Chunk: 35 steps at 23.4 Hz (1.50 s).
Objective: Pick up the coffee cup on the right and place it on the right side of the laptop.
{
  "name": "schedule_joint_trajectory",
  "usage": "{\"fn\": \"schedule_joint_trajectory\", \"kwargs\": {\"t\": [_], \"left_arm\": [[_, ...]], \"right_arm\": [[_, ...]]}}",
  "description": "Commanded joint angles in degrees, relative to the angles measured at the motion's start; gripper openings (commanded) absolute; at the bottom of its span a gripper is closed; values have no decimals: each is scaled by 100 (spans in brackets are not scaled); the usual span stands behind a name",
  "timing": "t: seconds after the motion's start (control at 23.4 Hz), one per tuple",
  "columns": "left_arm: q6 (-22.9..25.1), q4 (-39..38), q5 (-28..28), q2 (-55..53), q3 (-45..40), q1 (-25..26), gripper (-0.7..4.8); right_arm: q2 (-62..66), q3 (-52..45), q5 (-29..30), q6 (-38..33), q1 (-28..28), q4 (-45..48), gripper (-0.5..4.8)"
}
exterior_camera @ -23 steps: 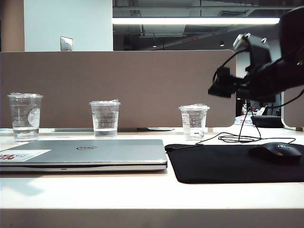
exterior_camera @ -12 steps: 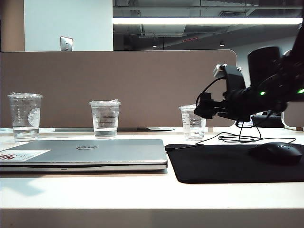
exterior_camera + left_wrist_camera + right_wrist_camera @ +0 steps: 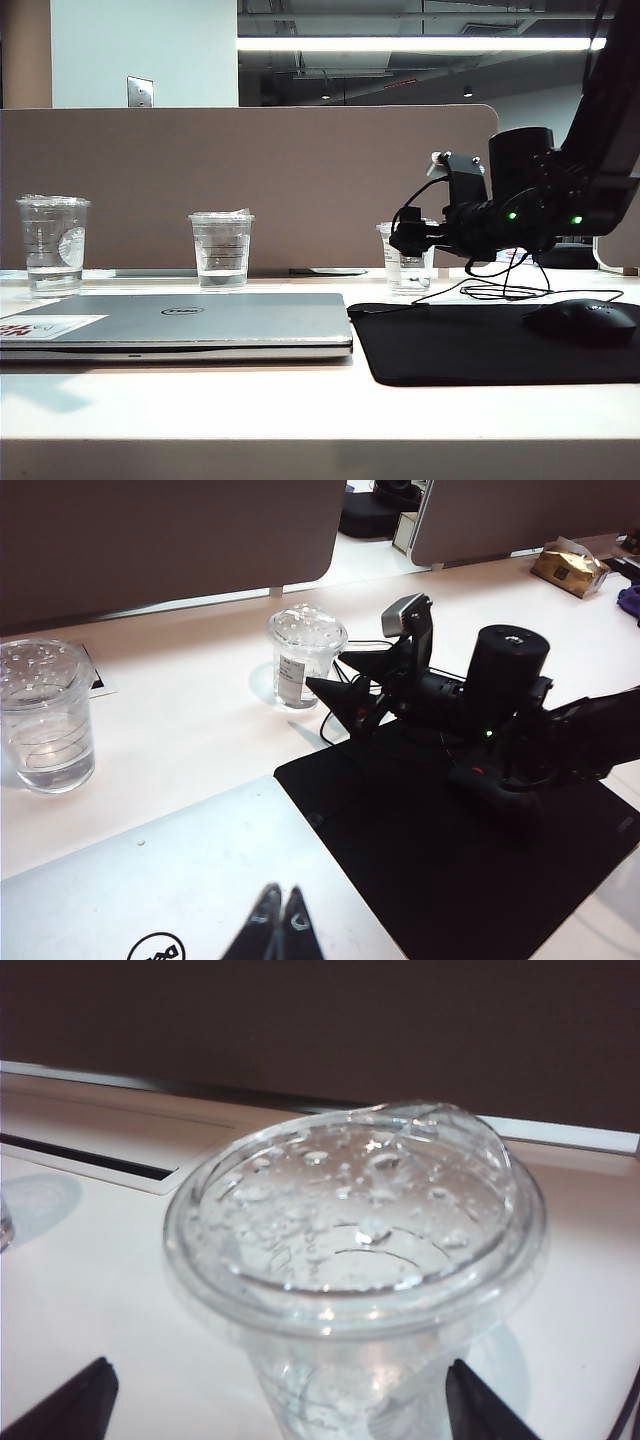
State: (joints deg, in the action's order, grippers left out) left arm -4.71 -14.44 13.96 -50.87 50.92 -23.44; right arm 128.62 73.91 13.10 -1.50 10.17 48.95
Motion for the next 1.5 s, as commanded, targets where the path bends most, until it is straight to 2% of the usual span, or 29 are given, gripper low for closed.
{"fn": "schedule_joint_trajectory", "kwargs": {"t": [0.04, 1.5], "left_arm": [[17, 35, 44, 7, 39, 2, -6], [17, -7, 24, 7, 37, 2, -5]], "right_arm": [[107, 184, -105, 2, 2, 48, 479], [1373, 1976, -160, 7, 11, -400, 479]]}}
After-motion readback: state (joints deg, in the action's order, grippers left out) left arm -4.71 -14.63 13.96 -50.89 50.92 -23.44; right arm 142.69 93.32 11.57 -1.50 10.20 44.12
